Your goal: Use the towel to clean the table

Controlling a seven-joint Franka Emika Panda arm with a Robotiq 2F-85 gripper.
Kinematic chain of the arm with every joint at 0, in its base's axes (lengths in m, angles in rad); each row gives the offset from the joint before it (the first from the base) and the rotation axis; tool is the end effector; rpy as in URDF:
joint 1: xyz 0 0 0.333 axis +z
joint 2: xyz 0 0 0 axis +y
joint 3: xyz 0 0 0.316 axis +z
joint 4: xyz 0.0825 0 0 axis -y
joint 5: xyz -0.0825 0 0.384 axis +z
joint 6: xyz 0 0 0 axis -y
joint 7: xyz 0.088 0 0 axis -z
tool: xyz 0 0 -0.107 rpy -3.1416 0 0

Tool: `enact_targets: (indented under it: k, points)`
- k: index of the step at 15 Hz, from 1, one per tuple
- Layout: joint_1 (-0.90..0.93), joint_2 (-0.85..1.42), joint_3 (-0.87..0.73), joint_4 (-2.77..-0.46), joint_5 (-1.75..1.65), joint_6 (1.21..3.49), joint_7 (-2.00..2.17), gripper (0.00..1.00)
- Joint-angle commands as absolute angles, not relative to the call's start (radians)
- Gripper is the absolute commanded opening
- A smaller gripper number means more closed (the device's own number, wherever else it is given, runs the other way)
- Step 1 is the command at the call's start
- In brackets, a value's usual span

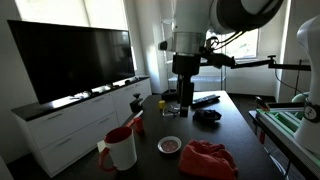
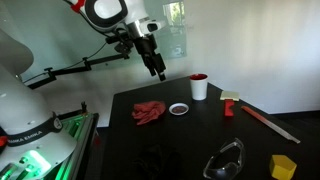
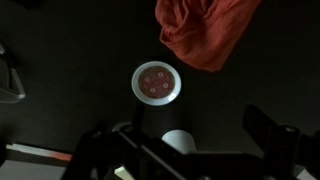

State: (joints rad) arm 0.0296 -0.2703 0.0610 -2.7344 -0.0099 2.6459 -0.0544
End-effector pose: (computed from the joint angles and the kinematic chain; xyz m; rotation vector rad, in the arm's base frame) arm 0.4044 0.0359 0.3226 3.1011 0.2370 0.2832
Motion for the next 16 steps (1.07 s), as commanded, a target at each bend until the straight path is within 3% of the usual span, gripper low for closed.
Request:
enact_targets:
  k: [1, 7, 16]
  points:
    - [0.03, -0.496, -0.015, -2.727, 0.018, 2.369, -0.12, 1.0]
    - [-0.021, -0.691, -0.075, -2.567, -0.021, 1.986, -0.135, 1.0]
    - [-0.022, -0.704, -0.074, -2.544, -0.02, 1.94, -0.126, 1.0]
